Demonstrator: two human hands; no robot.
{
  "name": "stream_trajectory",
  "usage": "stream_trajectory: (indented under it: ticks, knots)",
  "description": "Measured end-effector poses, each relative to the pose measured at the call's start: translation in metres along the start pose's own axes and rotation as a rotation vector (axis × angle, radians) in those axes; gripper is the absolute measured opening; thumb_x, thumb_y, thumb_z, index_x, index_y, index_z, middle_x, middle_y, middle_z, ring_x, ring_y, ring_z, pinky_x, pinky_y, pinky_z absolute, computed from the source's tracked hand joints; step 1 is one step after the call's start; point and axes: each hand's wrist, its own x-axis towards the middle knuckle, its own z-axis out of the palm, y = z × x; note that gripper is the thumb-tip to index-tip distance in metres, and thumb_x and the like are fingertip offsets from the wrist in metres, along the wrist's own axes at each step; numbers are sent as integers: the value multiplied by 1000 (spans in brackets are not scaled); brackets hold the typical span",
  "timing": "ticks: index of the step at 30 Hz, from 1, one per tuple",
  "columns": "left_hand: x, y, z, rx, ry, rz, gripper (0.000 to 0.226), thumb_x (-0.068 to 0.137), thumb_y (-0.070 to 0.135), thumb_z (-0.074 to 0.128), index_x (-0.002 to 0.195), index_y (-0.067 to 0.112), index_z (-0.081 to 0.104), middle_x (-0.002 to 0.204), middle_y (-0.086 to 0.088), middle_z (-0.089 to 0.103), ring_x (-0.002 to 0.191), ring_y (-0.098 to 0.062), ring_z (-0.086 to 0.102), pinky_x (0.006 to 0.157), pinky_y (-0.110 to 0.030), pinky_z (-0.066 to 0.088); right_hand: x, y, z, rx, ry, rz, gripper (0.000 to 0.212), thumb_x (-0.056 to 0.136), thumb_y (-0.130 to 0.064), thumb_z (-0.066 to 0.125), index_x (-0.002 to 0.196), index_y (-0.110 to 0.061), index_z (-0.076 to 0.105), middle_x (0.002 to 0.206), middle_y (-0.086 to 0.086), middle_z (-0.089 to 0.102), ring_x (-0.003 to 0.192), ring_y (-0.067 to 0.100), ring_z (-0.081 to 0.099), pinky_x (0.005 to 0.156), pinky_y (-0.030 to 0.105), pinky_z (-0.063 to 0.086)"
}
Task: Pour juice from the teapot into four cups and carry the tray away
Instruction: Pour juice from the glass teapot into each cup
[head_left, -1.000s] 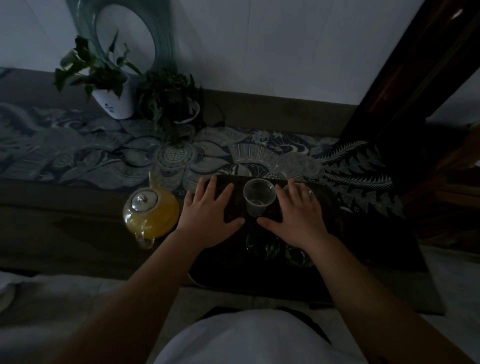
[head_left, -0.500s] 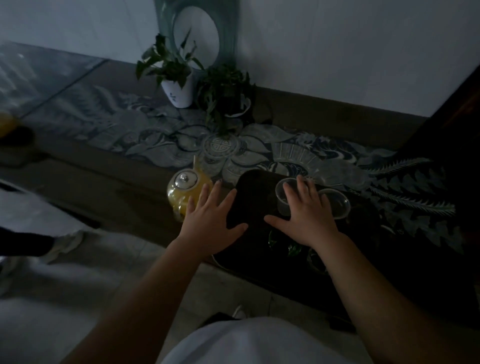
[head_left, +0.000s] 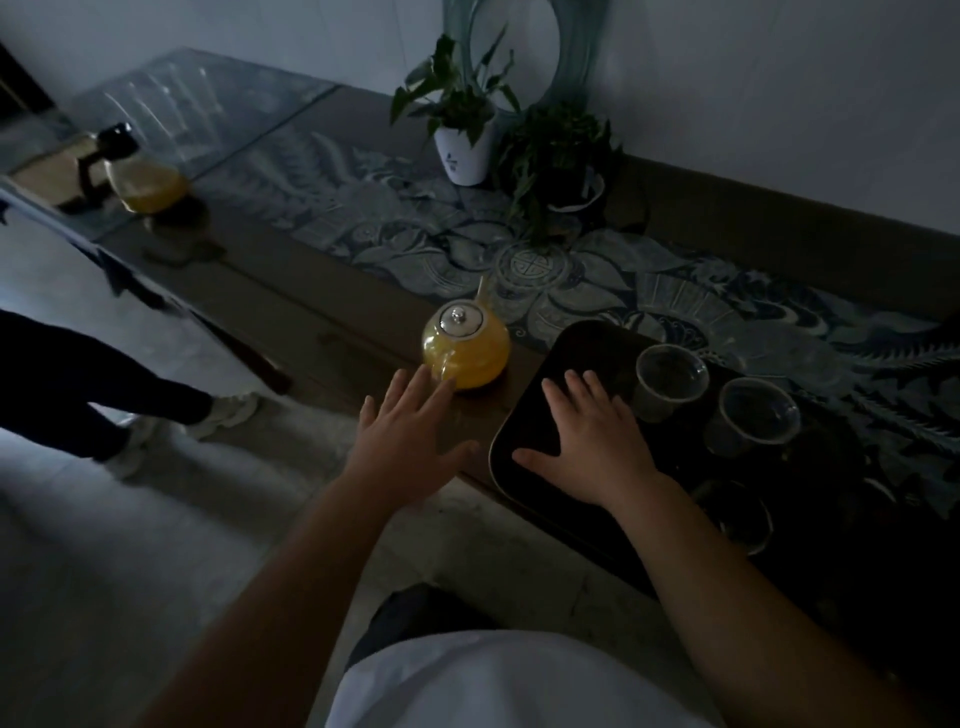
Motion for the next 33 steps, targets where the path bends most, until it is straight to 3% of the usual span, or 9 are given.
stream_trajectory:
  ticks: [8,11,14,18,23,25,27,31,33]
  knots:
    - [45,-46,-2,-24,-60,65,85,86,67,46,152,36,2,163,0,-4,149,-26,-8,117,-56,5,34,-46,27,-73,-36,20,92,83,-69,42,153,-24,4,164,7,0,150,24,-7,118,47,3]
    - [73,-68,-12,-17,-74,120,86,85,67,45,152,35,3,163,-1,-3,149,-25,-8,118,-57,6,59,-64,32,-14,-42,66,85,86,-65,43,152,-21,14,163,7,8,150,24,-1,118,47,5]
    - [103,-89,-21,-44,-101,170,87,84,69,43,153,33,5,163,-1,0,149,-25,-7,118,-57,6,84,-83,37,167,-25,150,74,86,-59,48,146,-17,34,156,6,32,146,23,23,117,45,21]
    - [146,-110,-26,-90,-113,245,83,87,62,49,153,32,7,163,-3,5,150,-25,-4,118,-56,8,116,-103,44,508,12,336,54,85,-53,55,127,-20,57,128,2,62,116,18,57,94,37,49]
    - [195,-120,-22,-144,-142,362,82,86,57,54,152,34,11,162,2,12,150,-25,4,117,-54,14,150,-126,54,935,47,491,39,88,-47,57,108,-14,67,107,4,70,100,18,63,88,37,50]
    - [211,-118,-20,-161,-143,444,82,85,57,56,151,34,13,161,1,18,149,-25,11,117,-54,21,158,-133,56,1097,61,568,39,91,-44,53,98,-8,67,97,13,69,92,24,63,84,39,47]
    - [223,-113,-20,-175,-171,515,83,84,52,62,151,30,17,160,-1,20,148,-25,16,116,-51,25,164,-137,56,1250,57,643,34,95,-40,50,94,-11,68,89,9,69,89,20,60,83,37,42]
    - [244,-106,-16,-138,-217,632,91,78,49,71,150,31,18,160,-1,20,146,-26,18,113,-54,31,172,-136,63,1416,50,680,26,94,-37,52,80,-22,69,71,-2,71,83,19,63,94,46,43]
    - [250,-104,-14,-118,-255,657,93,77,48,71,151,34,17,160,0,18,145,-28,19,113,-53,30,172,-134,64,1416,28,669,31,94,-38,49,74,-21,66,63,-2,66,80,19,62,90,42,44]
